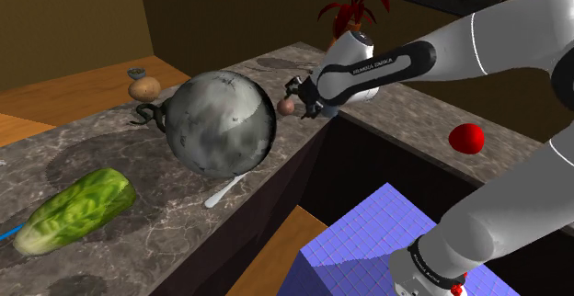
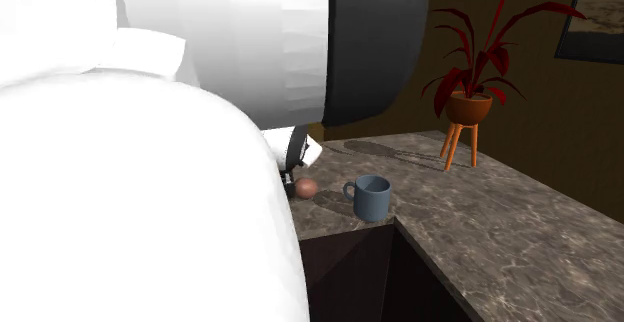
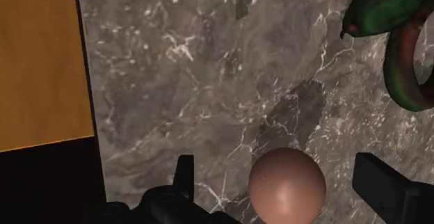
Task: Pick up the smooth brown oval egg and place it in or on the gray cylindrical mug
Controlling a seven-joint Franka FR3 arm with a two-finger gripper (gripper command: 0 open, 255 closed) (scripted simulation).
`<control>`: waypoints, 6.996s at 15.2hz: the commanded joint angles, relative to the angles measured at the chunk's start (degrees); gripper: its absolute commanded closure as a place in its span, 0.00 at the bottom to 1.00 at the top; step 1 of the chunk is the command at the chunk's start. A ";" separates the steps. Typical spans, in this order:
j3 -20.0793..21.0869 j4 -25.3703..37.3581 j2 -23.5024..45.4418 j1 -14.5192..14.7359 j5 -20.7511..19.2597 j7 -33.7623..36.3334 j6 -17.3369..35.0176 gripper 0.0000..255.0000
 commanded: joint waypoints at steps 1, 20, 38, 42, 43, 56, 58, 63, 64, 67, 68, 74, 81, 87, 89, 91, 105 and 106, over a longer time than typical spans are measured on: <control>-0.39 2.12 4.29 -0.81 -3.26 6.42 4.21 0.00; -7.78 10.58 18.36 3.77 -14.99 23.14 13.22 0.00; -5.96 11.42 14.46 2.28 -12.91 21.64 8.51 1.00; -5.28 12.17 12.41 1.73 -11.73 20.84 5.74 1.00; -5.15 12.39 11.92 1.63 -11.45 20.65 5.04 1.00; -4.32 16.40 6.47 0.86 -8.75 18.99 -4.27 1.00; -4.29 17.21 5.80 0.80 -8.48 18.85 -5.73 1.00; -4.26 19.43 4.31 0.70 -7.95 18.60 -9.40 1.00; -4.27 19.68 4.17 0.69 -7.91 18.58 -9.77 1.00; -5.72 17.78 2.05 -1.49 -3.42 11.93 -10.21 1.00; -6.29 17.29 1.44 -2.15 -2.01 9.76 -10.46 1.00; -10.39 15.84 -1.08 -5.72 5.13 -2.50 -12.90 1.00; -13.88 15.39 -1.25 -8.26 9.73 -11.55 -14.22 1.00; -13.72 12.70 0.43 -7.98 11.49 -13.56 -9.96 1.00; -13.64 11.90 1.09 -7.88 12.16 -14.31 -8.56 1.00; -13.56 11.16 1.79 -7.80 12.89 -15.10 -7.16 1.00; -13.32 9.66 3.48 -7.64 14.76 -17.10 -4.09 0.00; -13.32 9.70 3.49 -7.64 14.74 -17.09 -4.11 0.00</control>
